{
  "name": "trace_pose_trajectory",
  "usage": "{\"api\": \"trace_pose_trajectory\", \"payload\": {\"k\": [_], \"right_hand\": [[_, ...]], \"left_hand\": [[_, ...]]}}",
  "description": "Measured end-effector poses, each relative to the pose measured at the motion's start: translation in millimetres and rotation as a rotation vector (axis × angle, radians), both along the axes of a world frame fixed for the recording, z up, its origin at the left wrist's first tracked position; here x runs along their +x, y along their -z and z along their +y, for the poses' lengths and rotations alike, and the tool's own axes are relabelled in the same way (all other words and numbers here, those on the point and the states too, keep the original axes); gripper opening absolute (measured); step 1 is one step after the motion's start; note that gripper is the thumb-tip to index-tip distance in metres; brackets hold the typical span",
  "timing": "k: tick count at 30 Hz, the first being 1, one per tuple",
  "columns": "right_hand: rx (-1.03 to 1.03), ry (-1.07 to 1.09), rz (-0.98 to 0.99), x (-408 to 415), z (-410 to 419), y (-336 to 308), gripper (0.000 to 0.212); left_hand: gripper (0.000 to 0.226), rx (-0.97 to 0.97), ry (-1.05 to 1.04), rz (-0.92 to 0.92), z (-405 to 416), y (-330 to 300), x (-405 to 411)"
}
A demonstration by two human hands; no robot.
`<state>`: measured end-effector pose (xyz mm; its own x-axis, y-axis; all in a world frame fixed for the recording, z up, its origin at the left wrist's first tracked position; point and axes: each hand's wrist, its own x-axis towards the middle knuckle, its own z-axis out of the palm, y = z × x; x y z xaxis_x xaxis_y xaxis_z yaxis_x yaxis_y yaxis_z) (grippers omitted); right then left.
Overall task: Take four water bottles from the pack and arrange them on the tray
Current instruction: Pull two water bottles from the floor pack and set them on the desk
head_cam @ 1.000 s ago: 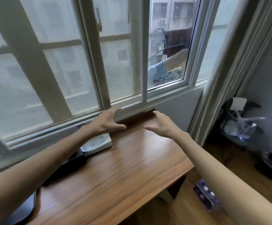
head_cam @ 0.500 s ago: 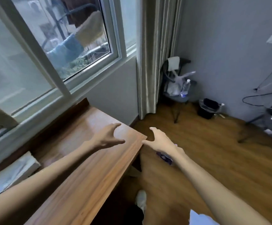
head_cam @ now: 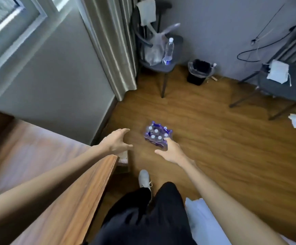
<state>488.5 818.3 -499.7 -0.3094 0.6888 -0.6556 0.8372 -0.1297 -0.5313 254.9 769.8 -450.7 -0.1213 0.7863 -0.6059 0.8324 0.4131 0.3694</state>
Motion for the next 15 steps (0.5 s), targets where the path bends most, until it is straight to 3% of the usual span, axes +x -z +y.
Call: {"api": "trace_pose_trajectory", "payload": {"k": [9, 15], "right_hand": [[-0.24, 0.19, -0.049, 22, 84, 107, 0.084], [-0.378, 0.203, -0.085, 29, 132, 201, 0.08]], "left_hand": [[0.067, -0.196, -0.094, -0.077, 91, 101, 31], [0.075, -0.308, -0.182, -0.051, 149, 201, 38]]}}
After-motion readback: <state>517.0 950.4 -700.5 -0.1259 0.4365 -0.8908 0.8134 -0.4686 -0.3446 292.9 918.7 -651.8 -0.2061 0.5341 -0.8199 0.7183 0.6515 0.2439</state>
